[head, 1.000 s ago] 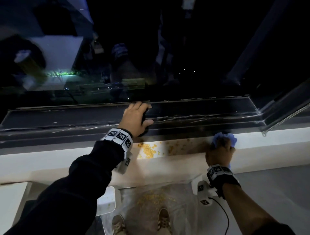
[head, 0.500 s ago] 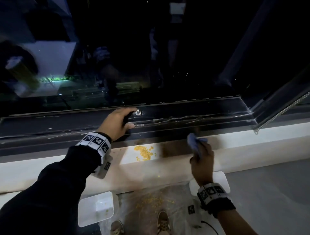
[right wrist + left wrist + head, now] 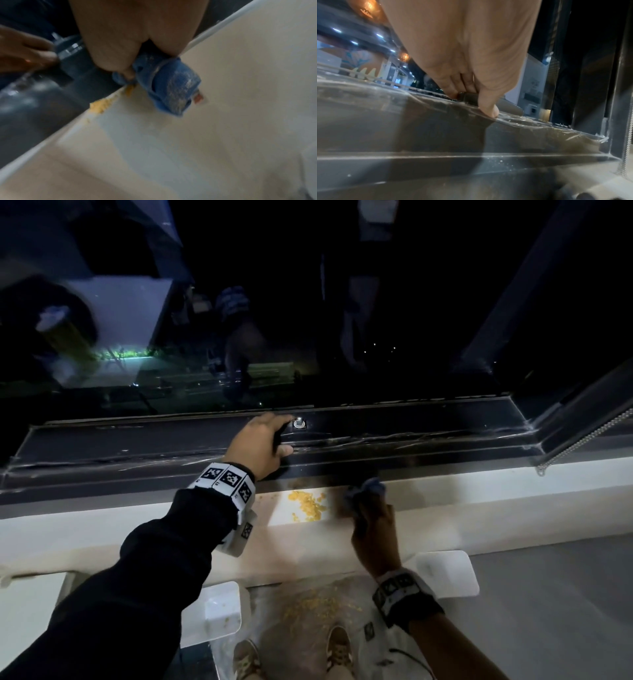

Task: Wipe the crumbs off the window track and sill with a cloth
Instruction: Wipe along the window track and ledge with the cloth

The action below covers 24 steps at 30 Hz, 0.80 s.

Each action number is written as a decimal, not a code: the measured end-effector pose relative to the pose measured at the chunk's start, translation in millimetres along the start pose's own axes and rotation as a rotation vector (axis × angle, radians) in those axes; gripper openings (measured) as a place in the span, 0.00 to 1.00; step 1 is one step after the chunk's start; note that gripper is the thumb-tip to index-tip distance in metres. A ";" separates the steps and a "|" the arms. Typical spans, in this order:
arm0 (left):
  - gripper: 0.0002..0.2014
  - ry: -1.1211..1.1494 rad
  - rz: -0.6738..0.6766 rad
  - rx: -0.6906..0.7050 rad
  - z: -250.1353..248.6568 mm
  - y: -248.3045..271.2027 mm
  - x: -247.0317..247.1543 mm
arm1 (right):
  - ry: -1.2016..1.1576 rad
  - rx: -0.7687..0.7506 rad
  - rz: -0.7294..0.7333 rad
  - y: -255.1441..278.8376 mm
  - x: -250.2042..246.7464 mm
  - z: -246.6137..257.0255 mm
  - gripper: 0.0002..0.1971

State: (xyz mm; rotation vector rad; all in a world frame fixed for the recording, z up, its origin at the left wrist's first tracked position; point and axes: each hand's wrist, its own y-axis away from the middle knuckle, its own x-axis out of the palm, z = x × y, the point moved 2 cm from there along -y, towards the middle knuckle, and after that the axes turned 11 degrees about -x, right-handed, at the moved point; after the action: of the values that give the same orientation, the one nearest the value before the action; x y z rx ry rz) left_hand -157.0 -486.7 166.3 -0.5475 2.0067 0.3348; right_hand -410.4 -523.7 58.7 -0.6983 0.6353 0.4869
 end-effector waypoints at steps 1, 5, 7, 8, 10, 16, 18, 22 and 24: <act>0.29 -0.001 0.003 -0.004 -0.2 0.3 0.0 | -0.112 0.000 0.040 -2.3 -3.5 11.7 0.11; 0.29 0.007 0.005 -0.026 -1.4 1.9 1.5 | -0.196 0.202 0.129 2.5 -31.7 -7.3 0.10; 0.29 0.016 -0.002 -0.030 -1.8 3.2 2.8 | -0.099 0.285 -0.071 3.2 -53.1 -38.0 0.18; 0.29 0.017 -0.003 -0.033 -2.3 3.6 3.6 | 0.021 0.287 -0.151 0.2 -59.9 -52.6 0.20; 0.29 0.013 -0.002 -0.034 -3.9 4.2 3.8 | 0.169 0.258 -0.226 -10.0 -58.5 -64.6 0.17; 0.29 0.019 0.001 -0.037 -2.5 3.5 4.7 | 0.084 0.004 -0.035 -1.7 -12.8 -9.3 0.17; 0.30 0.022 -0.005 -0.037 -1.6 3.3 4.7 | -0.119 -0.053 0.057 3.4 -11.0 16.0 0.16; 0.29 0.026 -0.006 -0.042 -1.8 3.7 4.1 | -0.209 -0.002 0.165 3.7 -25.1 14.8 0.21; 0.29 0.020 -0.003 -0.043 -1.6 3.7 4.9 | -0.147 0.061 0.056 -2.1 -31.4 -6.0 0.17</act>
State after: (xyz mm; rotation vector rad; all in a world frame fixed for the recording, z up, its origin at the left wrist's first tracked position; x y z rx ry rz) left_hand -162.2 -485.5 162.8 -0.5829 2.0221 0.3724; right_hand -433.6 -535.6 77.3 -0.5824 0.5302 0.5630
